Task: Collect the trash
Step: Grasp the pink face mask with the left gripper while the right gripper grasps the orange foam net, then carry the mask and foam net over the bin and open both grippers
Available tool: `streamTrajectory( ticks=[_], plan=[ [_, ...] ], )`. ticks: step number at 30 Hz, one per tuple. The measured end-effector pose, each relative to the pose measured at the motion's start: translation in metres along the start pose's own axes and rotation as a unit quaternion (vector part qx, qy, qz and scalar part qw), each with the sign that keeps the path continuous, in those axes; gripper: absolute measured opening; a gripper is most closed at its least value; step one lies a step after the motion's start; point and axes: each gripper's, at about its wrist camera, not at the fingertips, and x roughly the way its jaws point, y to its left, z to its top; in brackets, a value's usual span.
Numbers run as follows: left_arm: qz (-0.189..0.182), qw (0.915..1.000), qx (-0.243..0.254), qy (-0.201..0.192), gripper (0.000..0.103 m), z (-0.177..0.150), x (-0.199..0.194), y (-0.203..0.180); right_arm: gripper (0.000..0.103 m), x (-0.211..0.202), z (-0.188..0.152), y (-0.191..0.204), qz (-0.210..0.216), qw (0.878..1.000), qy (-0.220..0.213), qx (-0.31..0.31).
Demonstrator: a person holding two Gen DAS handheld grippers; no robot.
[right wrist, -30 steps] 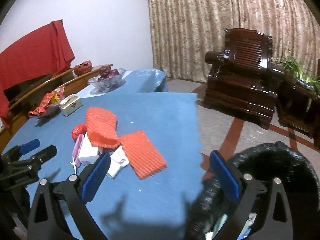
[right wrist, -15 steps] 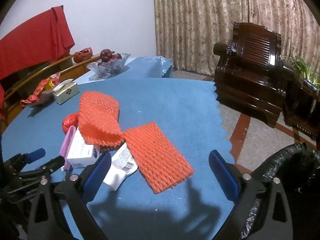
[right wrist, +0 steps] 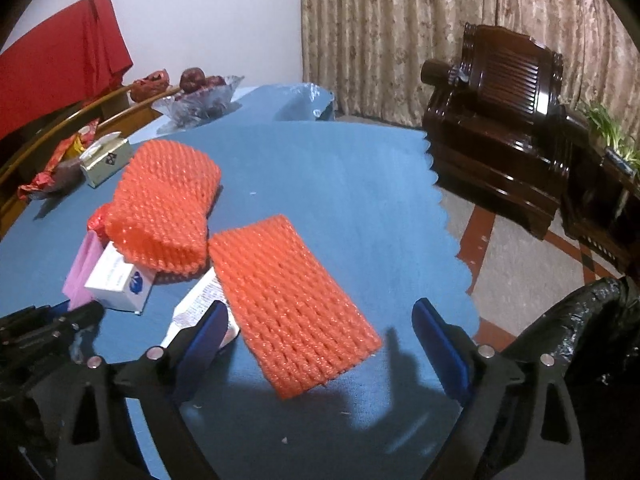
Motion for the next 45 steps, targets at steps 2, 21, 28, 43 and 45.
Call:
streamTrajectory(
  ticks=[2, 21, 28, 43, 45],
  plan=[
    [0.000, 1.0000, -0.002, -0.005, 0.014, 0.000, -0.003, 0.001, 0.088, 0.006, 0.000, -0.001, 0.003, 1.000, 0.015, 0.003],
    [0.009, 0.9989, 0.014, -0.044, 0.010, 0.003, -0.046, -0.011, 0.022, -0.008, 0.004, 0.006, 0.040, 0.999, 0.010, -0.002],
    [-0.004, 0.9980, 0.028, -0.056, 0.010, 0.009, -0.063, -0.029, 0.022, -0.033, 0.016, 0.001, 0.034, 0.999, -0.020, 0.004],
    [-0.057, 0.9922, 0.060, -0.093, 0.010, 0.017, -0.105, -0.078, 0.022, -0.111, 0.023, -0.026, 0.026, 0.996, -0.080, 0.025],
    [-0.065, 0.9913, 0.064, -0.095, 0.010, 0.016, -0.110, -0.086, 0.022, -0.122, 0.021, -0.033, 0.023, 0.995, -0.088, 0.029]
  ],
)
